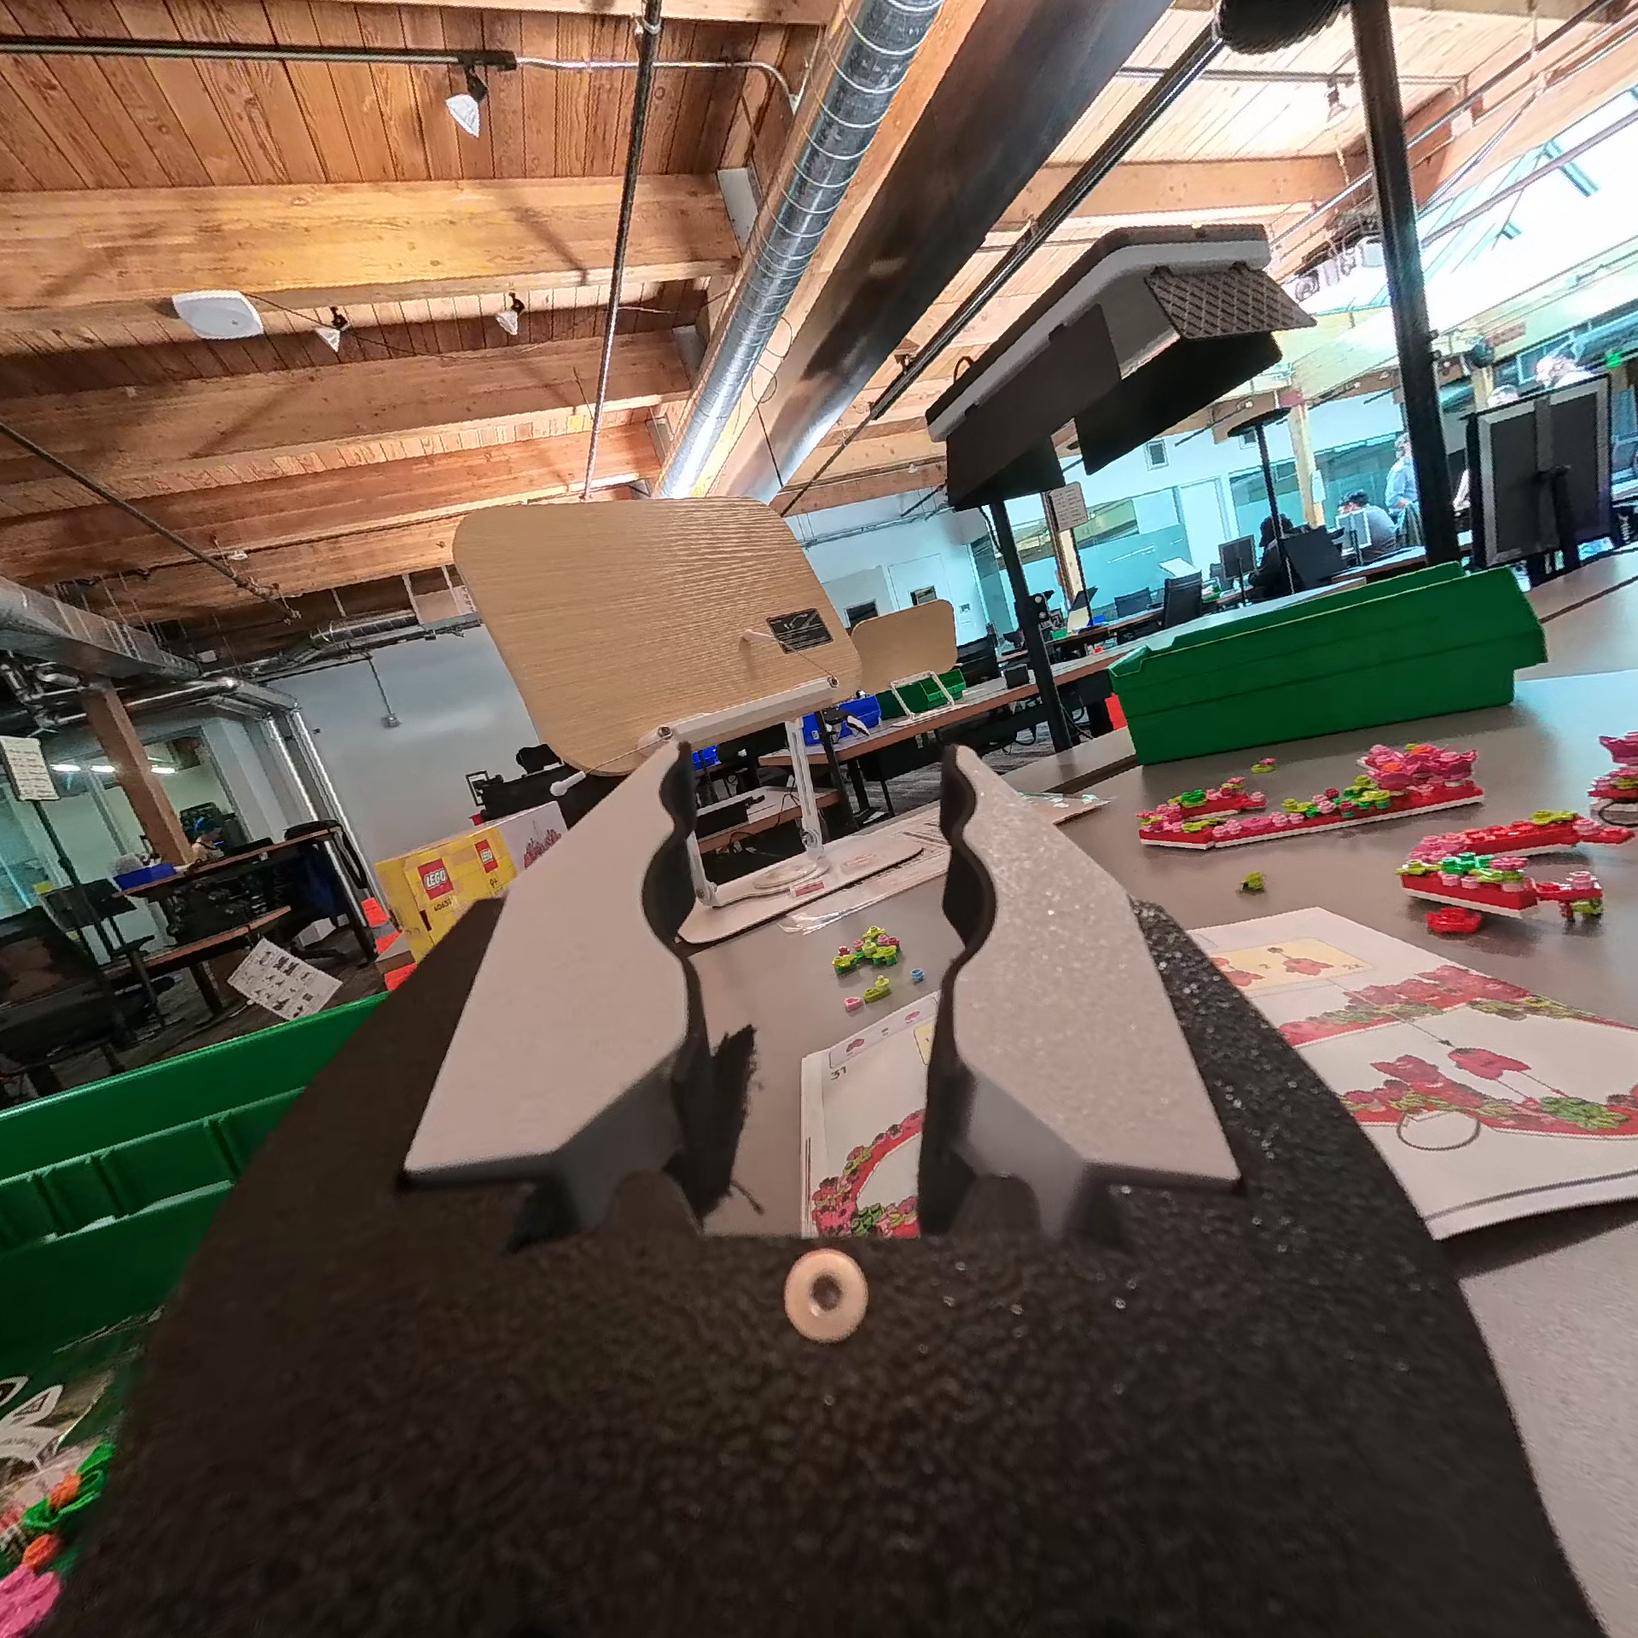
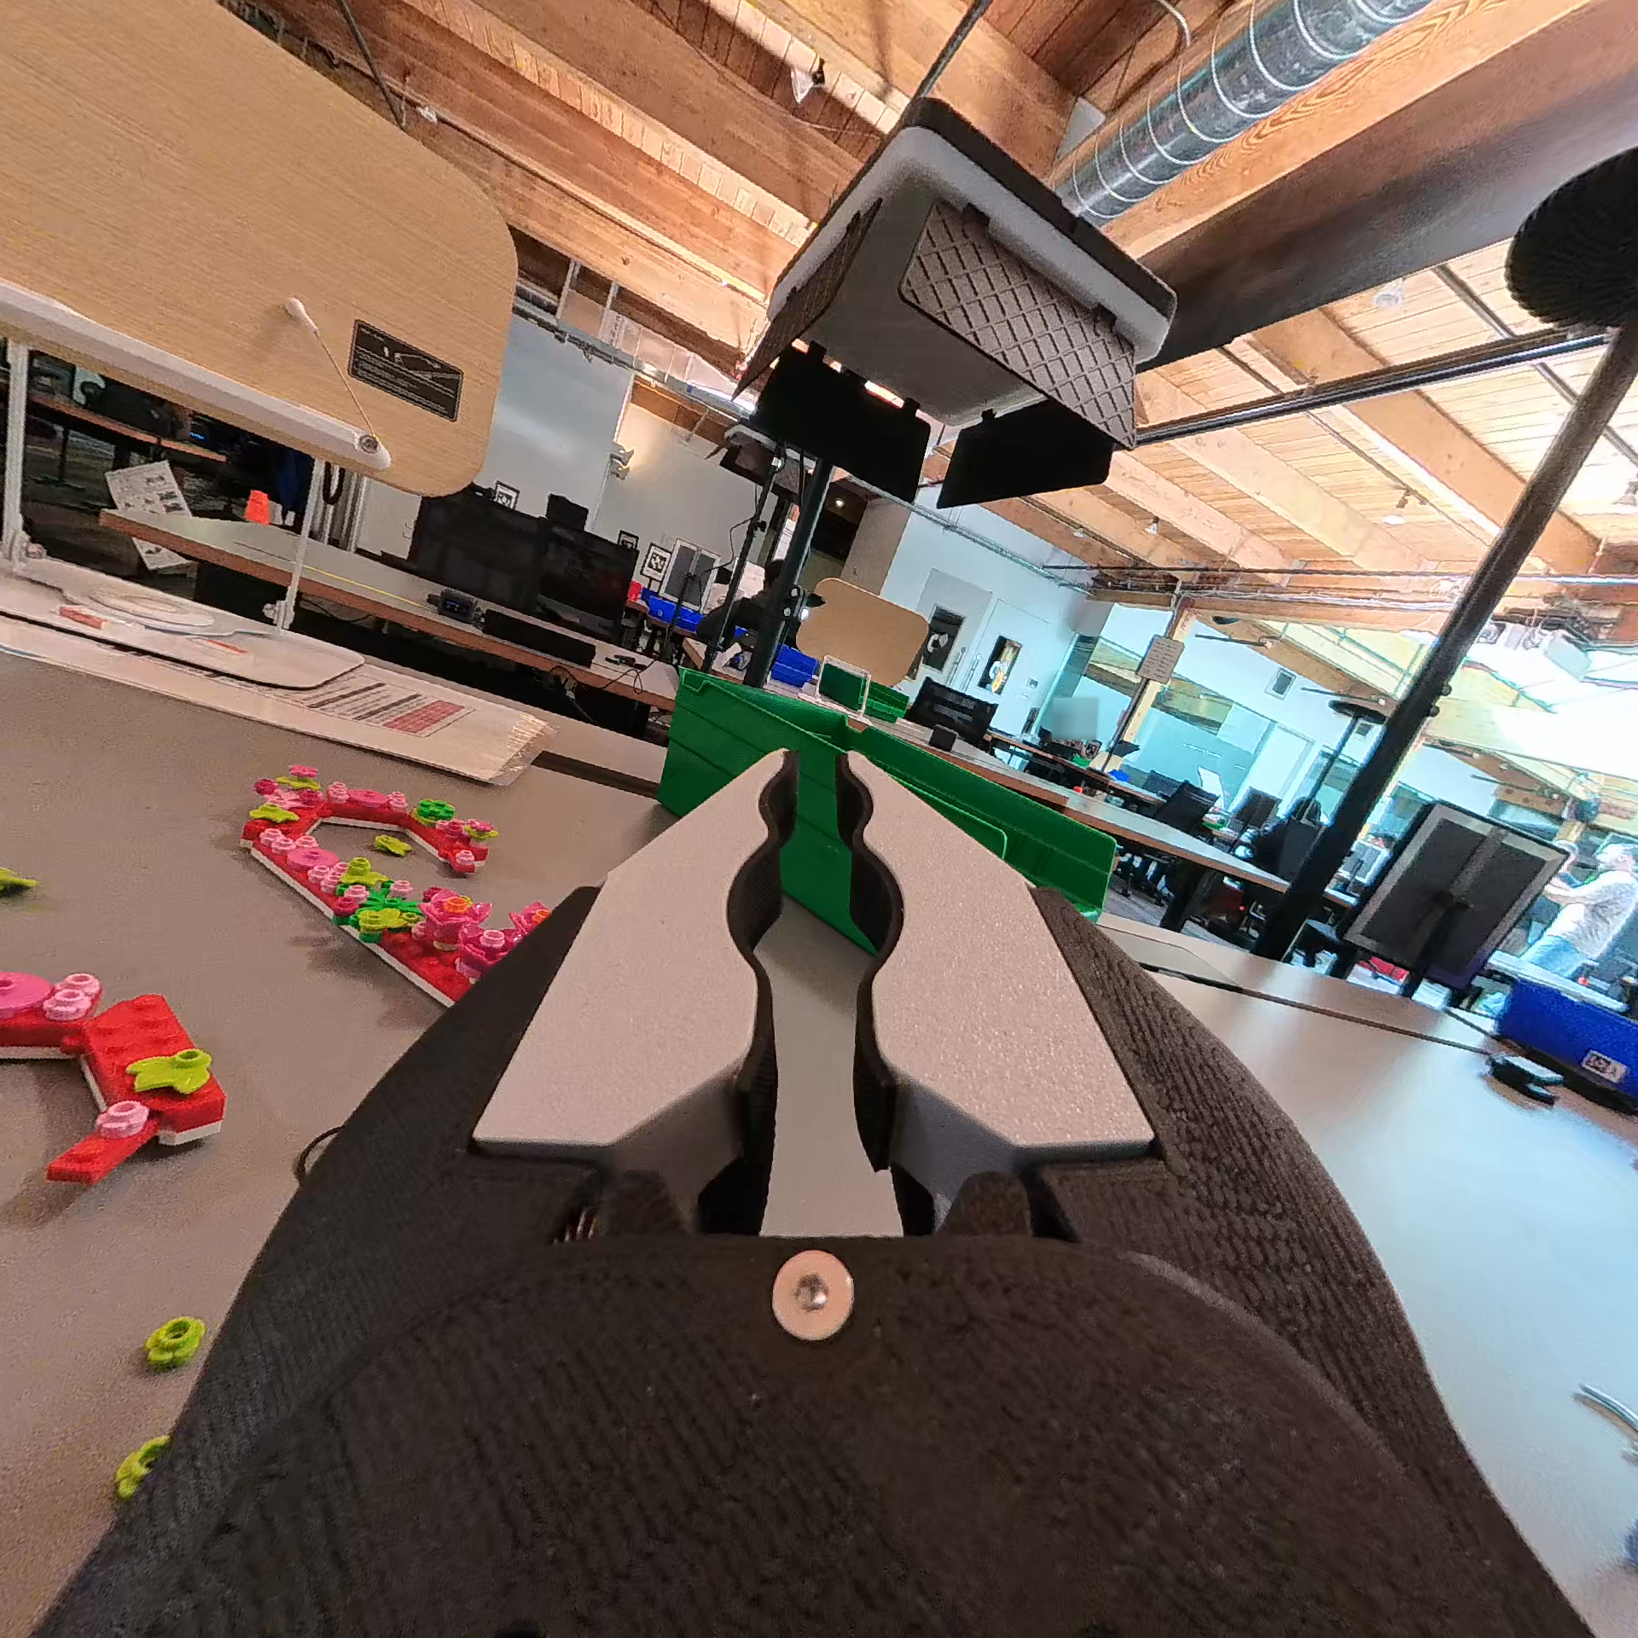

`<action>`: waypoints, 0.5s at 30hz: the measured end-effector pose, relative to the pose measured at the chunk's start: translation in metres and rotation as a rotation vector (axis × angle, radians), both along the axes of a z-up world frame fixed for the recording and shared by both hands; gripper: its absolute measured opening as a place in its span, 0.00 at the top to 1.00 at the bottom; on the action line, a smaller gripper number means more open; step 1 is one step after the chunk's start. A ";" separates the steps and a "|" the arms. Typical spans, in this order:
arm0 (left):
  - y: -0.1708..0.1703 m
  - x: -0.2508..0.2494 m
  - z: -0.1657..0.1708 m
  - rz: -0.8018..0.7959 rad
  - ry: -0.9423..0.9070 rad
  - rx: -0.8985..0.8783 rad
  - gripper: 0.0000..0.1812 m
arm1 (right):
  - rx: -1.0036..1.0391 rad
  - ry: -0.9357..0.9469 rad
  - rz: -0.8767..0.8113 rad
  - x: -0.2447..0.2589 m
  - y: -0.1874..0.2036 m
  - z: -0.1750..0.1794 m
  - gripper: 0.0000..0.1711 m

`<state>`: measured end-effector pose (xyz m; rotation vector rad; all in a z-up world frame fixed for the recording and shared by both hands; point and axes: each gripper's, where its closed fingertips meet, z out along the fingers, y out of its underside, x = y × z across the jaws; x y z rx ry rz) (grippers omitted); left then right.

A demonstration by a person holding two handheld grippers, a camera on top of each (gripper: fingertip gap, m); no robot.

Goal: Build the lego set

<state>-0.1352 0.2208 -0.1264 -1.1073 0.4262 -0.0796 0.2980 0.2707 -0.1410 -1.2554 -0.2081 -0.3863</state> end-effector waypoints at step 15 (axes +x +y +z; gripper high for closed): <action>-0.004 0.010 -0.002 -0.015 0.058 0.018 0.72 | -0.004 -0.016 0.008 -0.003 0.000 0.000 0.96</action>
